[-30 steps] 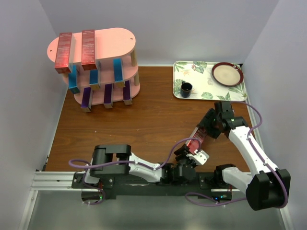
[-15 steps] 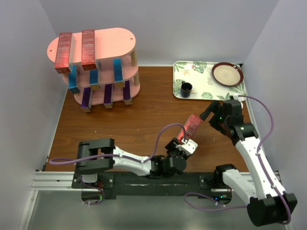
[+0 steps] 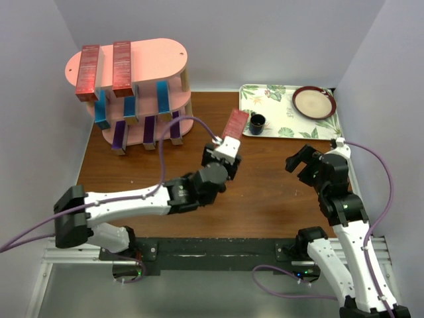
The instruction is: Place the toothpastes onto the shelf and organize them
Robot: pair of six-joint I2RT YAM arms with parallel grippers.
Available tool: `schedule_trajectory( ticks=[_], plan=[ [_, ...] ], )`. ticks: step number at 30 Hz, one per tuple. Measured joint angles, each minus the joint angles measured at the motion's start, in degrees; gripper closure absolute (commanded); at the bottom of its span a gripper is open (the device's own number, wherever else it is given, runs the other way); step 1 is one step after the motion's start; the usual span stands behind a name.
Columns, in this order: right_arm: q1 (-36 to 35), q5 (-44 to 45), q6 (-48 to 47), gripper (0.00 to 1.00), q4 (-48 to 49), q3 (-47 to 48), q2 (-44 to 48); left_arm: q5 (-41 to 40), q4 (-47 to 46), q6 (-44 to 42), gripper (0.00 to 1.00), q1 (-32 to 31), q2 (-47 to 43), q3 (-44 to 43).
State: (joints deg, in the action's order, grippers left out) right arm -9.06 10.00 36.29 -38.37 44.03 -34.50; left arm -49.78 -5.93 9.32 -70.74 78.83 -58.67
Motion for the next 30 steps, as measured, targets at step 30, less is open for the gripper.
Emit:
schedule_trajectory(
  ticks=[30],
  plan=[
    [0.00, -2.25, -8.98, 0.02, 2.93, -3.93, 0.17, 20.24, 31.69, -3.61, 0.97, 43.47, 10.34, -44.81]
  ],
)
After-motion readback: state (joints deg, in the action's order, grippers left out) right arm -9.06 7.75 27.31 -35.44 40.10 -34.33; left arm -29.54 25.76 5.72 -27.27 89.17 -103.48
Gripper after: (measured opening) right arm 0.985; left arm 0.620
